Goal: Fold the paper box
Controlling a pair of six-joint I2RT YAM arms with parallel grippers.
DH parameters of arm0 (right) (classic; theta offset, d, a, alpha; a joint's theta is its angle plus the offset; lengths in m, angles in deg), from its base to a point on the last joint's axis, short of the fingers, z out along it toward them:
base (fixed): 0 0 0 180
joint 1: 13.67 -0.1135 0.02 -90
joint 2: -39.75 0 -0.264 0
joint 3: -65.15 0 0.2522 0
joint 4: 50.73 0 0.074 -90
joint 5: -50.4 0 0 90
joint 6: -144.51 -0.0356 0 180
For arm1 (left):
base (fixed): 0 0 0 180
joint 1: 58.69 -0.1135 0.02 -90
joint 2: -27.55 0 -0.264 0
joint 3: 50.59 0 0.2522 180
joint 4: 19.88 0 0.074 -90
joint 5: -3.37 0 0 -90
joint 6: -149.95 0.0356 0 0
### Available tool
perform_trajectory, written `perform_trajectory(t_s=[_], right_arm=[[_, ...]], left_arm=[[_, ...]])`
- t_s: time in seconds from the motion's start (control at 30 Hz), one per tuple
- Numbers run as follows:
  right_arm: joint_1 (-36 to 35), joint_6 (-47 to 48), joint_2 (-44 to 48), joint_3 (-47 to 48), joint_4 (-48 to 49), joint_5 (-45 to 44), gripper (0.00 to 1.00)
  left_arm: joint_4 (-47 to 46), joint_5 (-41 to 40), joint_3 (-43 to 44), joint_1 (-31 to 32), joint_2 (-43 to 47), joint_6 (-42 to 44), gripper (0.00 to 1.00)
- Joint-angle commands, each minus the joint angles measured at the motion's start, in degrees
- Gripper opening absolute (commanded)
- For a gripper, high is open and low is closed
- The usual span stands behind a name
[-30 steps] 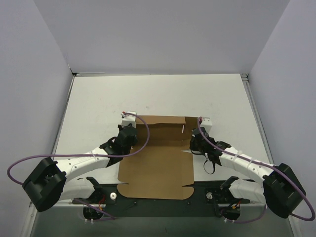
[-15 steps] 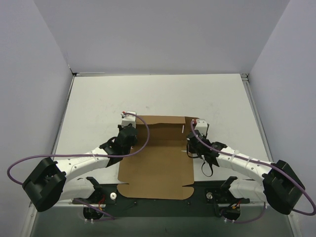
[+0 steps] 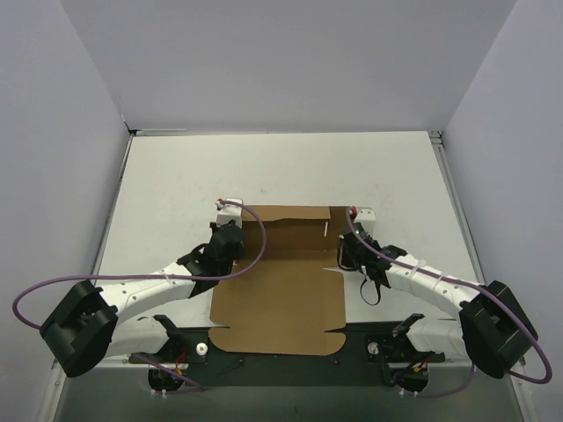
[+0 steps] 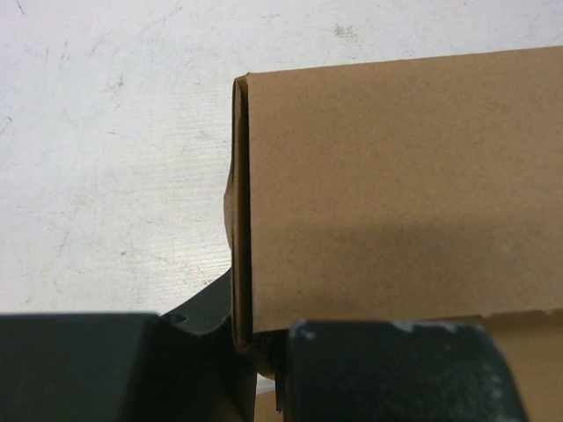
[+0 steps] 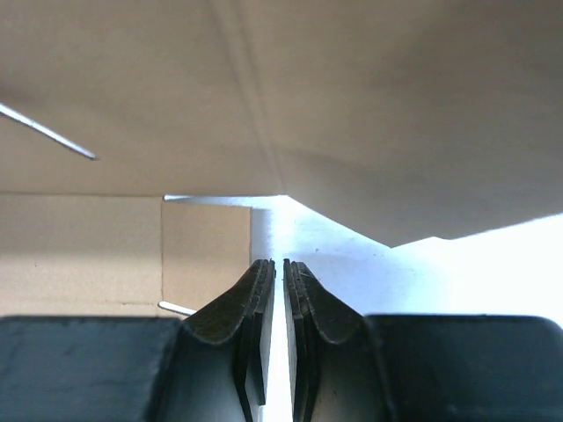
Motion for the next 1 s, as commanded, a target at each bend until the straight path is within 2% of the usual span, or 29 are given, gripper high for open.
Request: perform_trajectory(t_s=[0.0, 0.37, 0.57, 0.73, 0.97], right_arm=[[2.2, 0.4, 1.7, -0.1, -1.4, 1.1, 0.13], [0.3, 0.5, -1.9, 0.8, 3.1, 3.8, 0.13], [-1.4, -1.0, -0.7, 1.3, 4.3, 4.8, 0.13], [-2.6, -2.3, 0.0, 2.9, 0.0, 0.5, 0.12], [0.2, -3.1, 2.0, 1.4, -2.7, -2.0, 0.12]], left_arm=[[3.0, 2.7, -0.4, -0.1, -0.2, 0.4, 0.0], [3.5, 2.4, -0.7, -0.1, 0.0, 0.4, 0.0], [3.5, 2.4, -0.9, -0.1, 0.4, 0.2, 0.0], [3.6, 2.4, -1.1, -0.1, 0.7, 0.1, 0.0], [3.6, 2.4, -1.3, -0.1, 1.3, 0.0, 0.0]])
